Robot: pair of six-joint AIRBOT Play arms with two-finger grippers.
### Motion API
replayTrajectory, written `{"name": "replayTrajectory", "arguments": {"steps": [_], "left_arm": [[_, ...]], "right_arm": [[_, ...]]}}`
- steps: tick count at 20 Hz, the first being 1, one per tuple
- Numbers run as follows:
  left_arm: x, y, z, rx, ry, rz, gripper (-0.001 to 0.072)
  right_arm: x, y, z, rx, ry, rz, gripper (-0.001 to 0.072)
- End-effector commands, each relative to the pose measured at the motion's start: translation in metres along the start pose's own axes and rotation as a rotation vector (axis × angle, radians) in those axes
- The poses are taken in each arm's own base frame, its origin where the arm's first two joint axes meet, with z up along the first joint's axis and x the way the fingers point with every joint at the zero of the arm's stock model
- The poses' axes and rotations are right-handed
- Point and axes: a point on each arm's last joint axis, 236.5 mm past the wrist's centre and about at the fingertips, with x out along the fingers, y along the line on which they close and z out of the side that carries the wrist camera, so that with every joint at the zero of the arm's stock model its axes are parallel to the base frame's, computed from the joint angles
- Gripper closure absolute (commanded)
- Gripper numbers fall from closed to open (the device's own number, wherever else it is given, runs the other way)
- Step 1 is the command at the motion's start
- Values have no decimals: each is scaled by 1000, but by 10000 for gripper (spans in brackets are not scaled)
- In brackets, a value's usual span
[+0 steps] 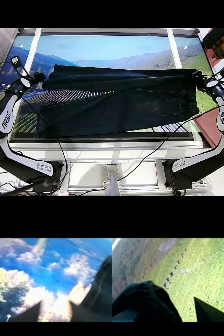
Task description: Fold the clothes and pants, and hang the long-sleeved shirts on hangers.
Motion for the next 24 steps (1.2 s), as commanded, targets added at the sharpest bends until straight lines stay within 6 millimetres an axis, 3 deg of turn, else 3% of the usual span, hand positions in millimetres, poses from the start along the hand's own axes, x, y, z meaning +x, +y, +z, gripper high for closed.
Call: {"name": "replayTrajectory", "arguments": {"steps": [1, 4, 6, 10, 14, 17, 21, 24], "left_arm": [[0, -2, -2, -4, 8, -4, 161], [-2, -2, -5, -3, 29, -8, 161], [-8, 1, 3, -4, 14, -4, 162], [-32, 8, 19, -11, 21, -3, 164], [-64, 23, -9, 17, 209, 3, 164], [-86, 38, -24, -14, 307, 9, 164], [-96, 46, -26, -29, 333, 16, 164], [-97, 45, -29, -33, 346, 11, 164]], "right_arm": [[-2, 3, -13, -7, 58, 7, 126], [-9, 2, -11, 1, 78, 9, 127], [-17, -7, -7, 16, 112, 4, 128], [-51, -45, -11, 37, 342, -28, 131], [-109, -95, -55, 45, 671, -26, 152], [-149, -118, -79, 30, 852, -14, 152], [-168, -135, -97, 66, 940, -35, 152], [-156, -131, -123, 106, 940, -2, 152]]}}
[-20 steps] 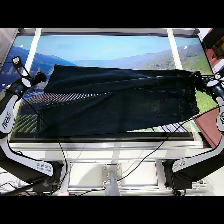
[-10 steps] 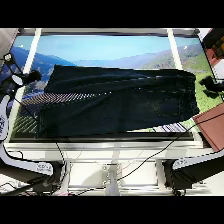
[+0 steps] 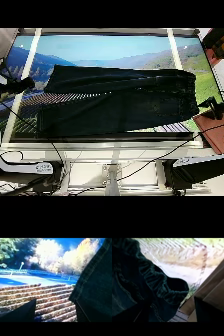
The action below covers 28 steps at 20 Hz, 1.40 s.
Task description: Fold the clothes and pants, and hang the long-sleeved shirts on hangers.
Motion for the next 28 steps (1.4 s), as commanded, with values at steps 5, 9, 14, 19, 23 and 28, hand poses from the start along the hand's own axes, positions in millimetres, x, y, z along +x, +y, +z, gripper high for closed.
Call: {"name": "replayTrajectory", "arguments": {"steps": [5, 9, 14, 19, 23, 28], "left_arm": [[-3, -5, -7, -31, 31, -29, 164], [-3, -5, -7, -31, 31, -29, 164], [-4, -5, -9, -32, 41, -30, 164], [-8, -6, -42, -10, 182, -34, 164], [-15, 2, -69, 92, 303, -19, 163], [-12, 5, -85, 78, 364, -83, 163]], "right_arm": [[32, 33, -5, -27, -16, 146, 468], [14, 50, -7, -35, -45, 177, 673], [-26, -1, -81, 52, 49, -145, 673], [-47, -31, -153, 92, 331, -300, 672], [-52, -47, -151, 80, 322, -370, 672], [-45, -46, -133, 59, 244, -355, 672]]}}
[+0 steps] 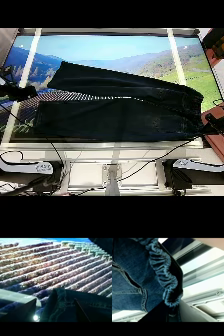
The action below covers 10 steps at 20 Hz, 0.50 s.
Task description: Fold the clothes and pants, and hang the long-sleeved shirts on hangers.
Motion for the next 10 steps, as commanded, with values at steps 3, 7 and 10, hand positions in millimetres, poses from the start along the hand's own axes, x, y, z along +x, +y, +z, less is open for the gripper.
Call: {"name": "replayTrajectory", "arguments": {"steps": [3, 7, 10], "left_arm": [[16, -6, -32, -1, 123, -177, 78], [28, 2, -36, 84, 112, -244, 78], [37, 2, -40, 167, 118, -259, 78]], "right_arm": [[-1, -1, 13, -5, -56, -6, 672], [-1, -1, 19, -31, -81, -7, 672], [-1, 2, 21, -32, -92, 7, 672]]}}
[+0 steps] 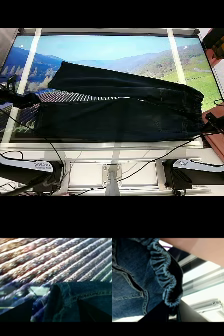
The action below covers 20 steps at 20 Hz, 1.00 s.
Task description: Fold the clothes and pants, and hang the long-sleeved shirts on hangers.
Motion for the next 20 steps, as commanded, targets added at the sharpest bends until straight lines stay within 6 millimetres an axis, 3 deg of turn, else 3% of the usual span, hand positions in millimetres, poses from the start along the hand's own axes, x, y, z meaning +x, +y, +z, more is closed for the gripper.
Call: {"name": "replayTrajectory", "arguments": {"steps": [1, 5, 7, 9, 11, 12, 14, 17, 20], "left_arm": [[11, -5, -3, 96, 8, -59, 79], [29, -10, -11, 83, 47, -112, 90], [34, -10, -14, 78, 63, -121, 210], [33, -14, -12, 70, 53, -136, 432], [31, -19, -19, 91, 81, -160, 509], [30, -23, -25, 117, 103, -177, 643], [25, -27, -27, 136, 118, -196, 684], [9, -28, -4, 169, 51, -178, 686], [-17, -30, 50, 185, -125, -143, 687]], "right_arm": [[0, 7, 5, -8, -21, 28, 672], [-2, 25, 8, -9, -34, 105, 672], [-2, 29, 9, -9, -39, 121, 672], [-2, 30, 9, -9, -40, 127, 672], [-2, 31, 9, -9, -40, 130, 672], [-2, 31, 9, -9, -40, 131, 672], [-2, 31, 9, -10, -40, 130, 672], [-3, 31, 12, -37, -52, 129, 672], [-4, 35, 20, -75, -90, 145, 672]]}}
